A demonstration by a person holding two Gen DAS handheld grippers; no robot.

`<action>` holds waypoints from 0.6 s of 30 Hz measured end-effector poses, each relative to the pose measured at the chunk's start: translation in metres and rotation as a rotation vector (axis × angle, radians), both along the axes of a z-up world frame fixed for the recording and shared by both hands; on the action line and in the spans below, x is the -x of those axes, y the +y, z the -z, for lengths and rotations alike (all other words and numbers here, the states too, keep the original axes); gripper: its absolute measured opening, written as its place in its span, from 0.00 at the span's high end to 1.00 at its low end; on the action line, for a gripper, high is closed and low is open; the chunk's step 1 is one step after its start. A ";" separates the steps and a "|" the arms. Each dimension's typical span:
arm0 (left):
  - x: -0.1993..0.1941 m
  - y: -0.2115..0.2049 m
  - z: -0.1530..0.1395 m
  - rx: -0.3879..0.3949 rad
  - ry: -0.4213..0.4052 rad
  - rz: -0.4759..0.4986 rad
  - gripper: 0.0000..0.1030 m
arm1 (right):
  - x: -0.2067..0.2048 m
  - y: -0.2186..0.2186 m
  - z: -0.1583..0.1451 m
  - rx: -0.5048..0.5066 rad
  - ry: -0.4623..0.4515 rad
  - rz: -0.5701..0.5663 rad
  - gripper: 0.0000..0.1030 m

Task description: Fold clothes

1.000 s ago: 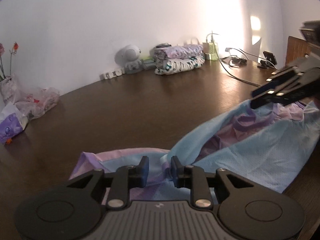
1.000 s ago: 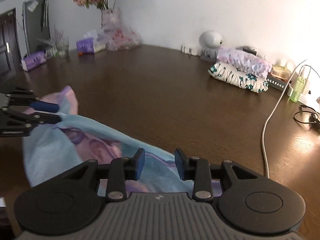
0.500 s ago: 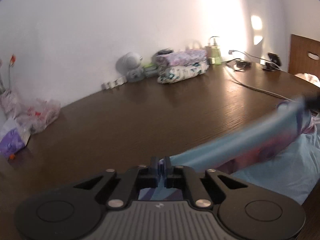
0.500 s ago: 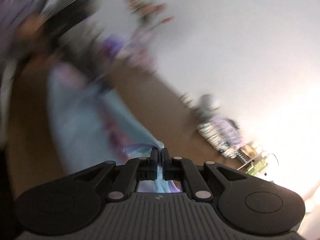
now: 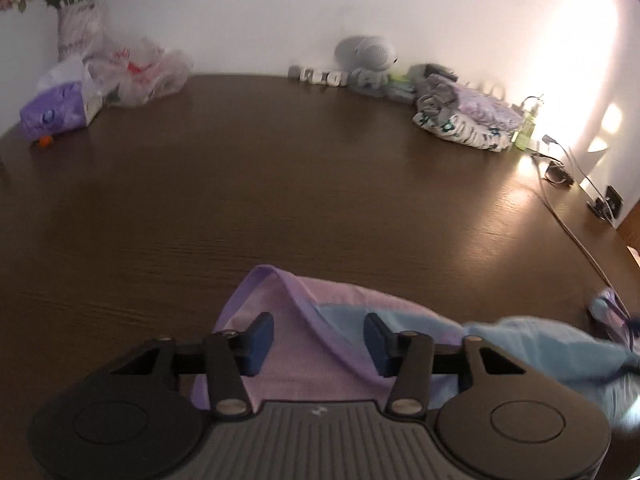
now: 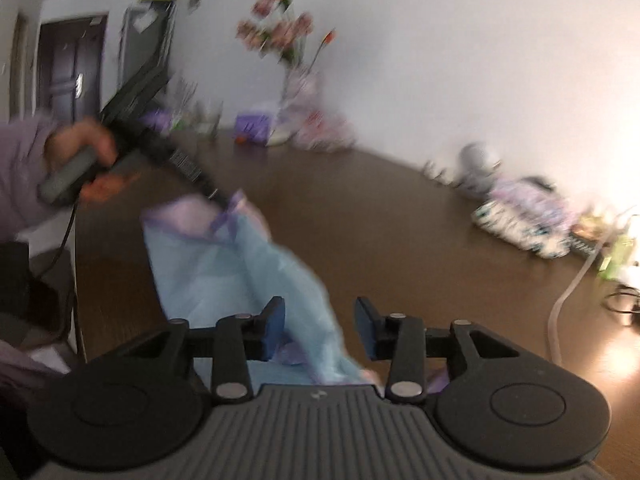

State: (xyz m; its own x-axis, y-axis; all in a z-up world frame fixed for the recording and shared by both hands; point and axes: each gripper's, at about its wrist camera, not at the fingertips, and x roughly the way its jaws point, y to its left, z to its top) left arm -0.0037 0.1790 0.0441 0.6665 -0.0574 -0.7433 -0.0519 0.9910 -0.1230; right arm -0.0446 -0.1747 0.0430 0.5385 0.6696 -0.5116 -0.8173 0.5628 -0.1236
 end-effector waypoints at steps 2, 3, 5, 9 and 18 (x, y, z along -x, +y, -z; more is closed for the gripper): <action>-0.009 -0.003 0.000 0.016 0.012 0.003 0.72 | 0.005 0.008 0.009 0.038 0.003 -0.011 0.74; -0.013 -0.006 -0.001 0.023 0.012 0.010 0.76 | 0.009 0.009 0.011 0.044 0.001 -0.013 0.74; -0.016 -0.004 0.003 0.045 0.013 -0.017 1.00 | 0.013 0.009 0.014 0.046 -0.006 -0.001 0.75; -0.015 0.006 0.009 0.128 -0.049 -0.099 1.00 | 0.016 0.011 0.014 0.058 -0.059 0.060 0.87; 0.003 0.027 0.017 0.275 -0.243 -0.358 1.00 | 0.038 0.024 0.025 0.228 -0.341 0.172 0.92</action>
